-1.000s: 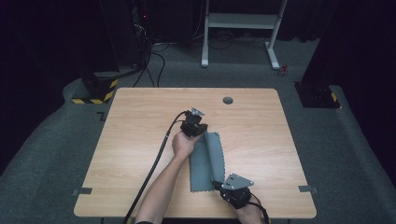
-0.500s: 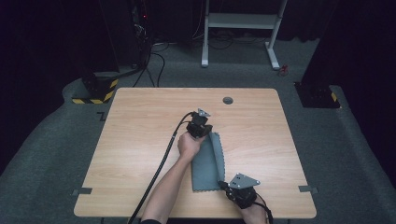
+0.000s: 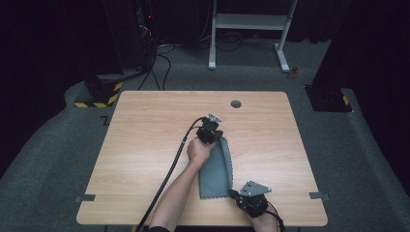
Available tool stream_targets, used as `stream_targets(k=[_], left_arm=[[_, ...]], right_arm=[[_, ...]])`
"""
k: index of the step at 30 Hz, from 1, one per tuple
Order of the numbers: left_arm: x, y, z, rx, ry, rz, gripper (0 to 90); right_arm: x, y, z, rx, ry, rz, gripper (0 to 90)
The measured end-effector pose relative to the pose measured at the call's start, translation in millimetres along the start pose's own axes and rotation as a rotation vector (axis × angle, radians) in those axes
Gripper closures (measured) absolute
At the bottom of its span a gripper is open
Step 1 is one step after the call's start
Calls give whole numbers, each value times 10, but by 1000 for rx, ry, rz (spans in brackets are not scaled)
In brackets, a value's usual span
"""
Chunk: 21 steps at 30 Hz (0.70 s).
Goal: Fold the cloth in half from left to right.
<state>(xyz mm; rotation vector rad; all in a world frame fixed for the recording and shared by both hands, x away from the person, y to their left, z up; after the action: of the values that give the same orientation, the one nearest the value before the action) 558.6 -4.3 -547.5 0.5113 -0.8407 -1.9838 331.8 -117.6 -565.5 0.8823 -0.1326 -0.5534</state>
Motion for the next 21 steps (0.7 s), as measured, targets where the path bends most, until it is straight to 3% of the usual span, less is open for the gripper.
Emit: stream_targets(k=[21], left_arm=[[127, 4, -111, 1, -9, -33, 895]], right_arm=[[8, -50, 28, -12, -7, -13, 900]])
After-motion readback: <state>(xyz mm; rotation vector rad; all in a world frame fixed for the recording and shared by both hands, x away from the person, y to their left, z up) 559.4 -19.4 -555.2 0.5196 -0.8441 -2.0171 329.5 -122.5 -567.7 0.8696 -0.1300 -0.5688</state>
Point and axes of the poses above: each handheld gripper's, and its own axes: z roughly backward along the jaws, y roughly out of its top, x roughly to its right, the point moved 7 cm from there along -z, roughly forward along the jaws, and after that the axes turned 11 degrees about y, right-handed, at the moved point
